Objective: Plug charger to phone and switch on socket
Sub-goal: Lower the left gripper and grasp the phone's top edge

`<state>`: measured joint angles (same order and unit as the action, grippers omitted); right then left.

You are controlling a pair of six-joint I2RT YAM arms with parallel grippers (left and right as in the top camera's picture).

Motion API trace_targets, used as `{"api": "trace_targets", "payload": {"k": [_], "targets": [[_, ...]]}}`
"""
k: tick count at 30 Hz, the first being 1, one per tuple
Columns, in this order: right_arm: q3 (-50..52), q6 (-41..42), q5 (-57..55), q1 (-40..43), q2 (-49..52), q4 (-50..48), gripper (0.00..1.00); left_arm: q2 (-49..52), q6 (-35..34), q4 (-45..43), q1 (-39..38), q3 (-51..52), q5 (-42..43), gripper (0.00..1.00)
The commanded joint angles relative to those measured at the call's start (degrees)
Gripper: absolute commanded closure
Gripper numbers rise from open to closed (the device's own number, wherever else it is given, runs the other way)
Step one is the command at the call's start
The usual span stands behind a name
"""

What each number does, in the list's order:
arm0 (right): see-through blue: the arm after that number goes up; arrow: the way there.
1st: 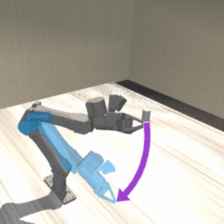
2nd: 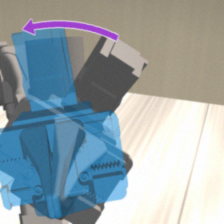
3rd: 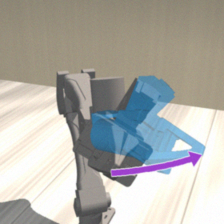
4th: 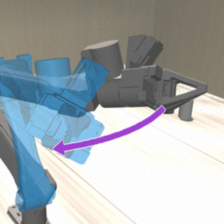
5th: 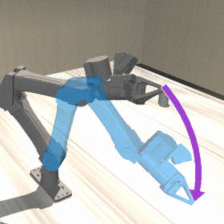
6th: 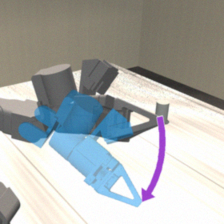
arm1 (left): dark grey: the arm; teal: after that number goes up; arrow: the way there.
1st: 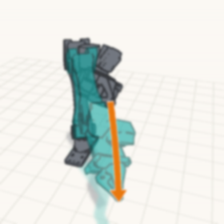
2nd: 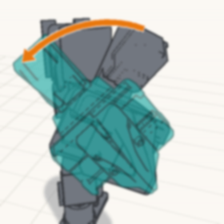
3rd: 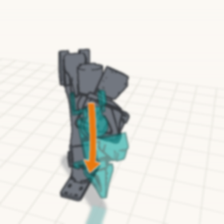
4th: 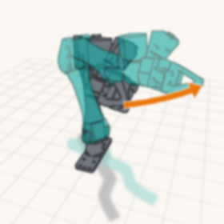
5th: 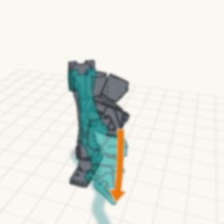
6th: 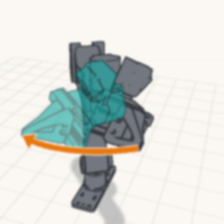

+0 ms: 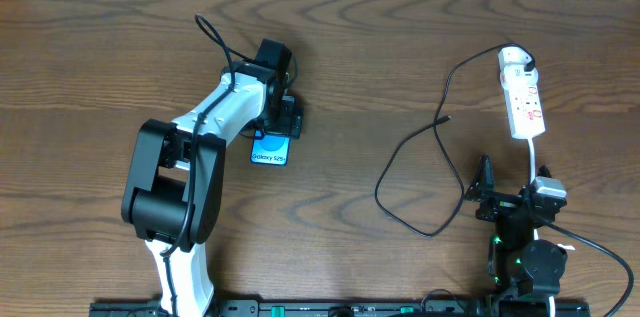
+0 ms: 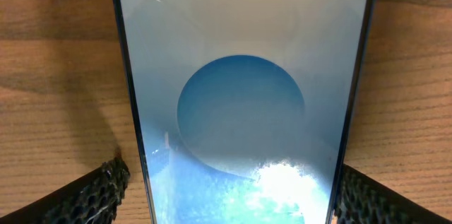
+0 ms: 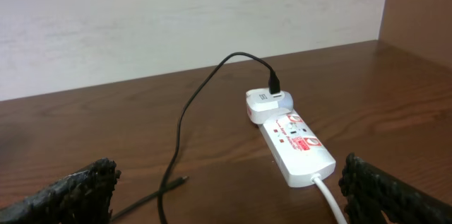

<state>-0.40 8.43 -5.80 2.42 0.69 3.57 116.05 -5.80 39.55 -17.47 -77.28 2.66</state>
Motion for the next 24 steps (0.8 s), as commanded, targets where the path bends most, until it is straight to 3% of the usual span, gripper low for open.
{"api": "trace_targets", "payload": {"k": [1, 6, 11, 21, 24], "targets": [[0.11, -0.81, 0.17, -0.37, -0.15, 0.11, 0.01, 0.98, -1.05, -0.07, 0.02, 0.46, -0.13, 0.08], [0.11, -0.81, 0.17, -0.37, -0.15, 0.13, 0.01, 0.98, -2.45, -0.22, 0.02, 0.46, -0.15, 0.18], [0.11, -0.81, 0.17, -0.37, -0.15, 0.13, 0.01, 0.98, -3.39, -0.24, 0.02, 0.46, -0.20, 0.20], [0.11, -0.81, 0.17, -0.37, -0.15, 0.13, 0.01, 0.98, -17.35, -0.22, 0.02, 0.46, -2.32, 0.24], [0.11, -0.81, 0.17, -0.37, -0.15, 0.13, 0.01, 0.98, -18.53, -0.48, 0.02, 0.46, -2.29, 0.24]]}}
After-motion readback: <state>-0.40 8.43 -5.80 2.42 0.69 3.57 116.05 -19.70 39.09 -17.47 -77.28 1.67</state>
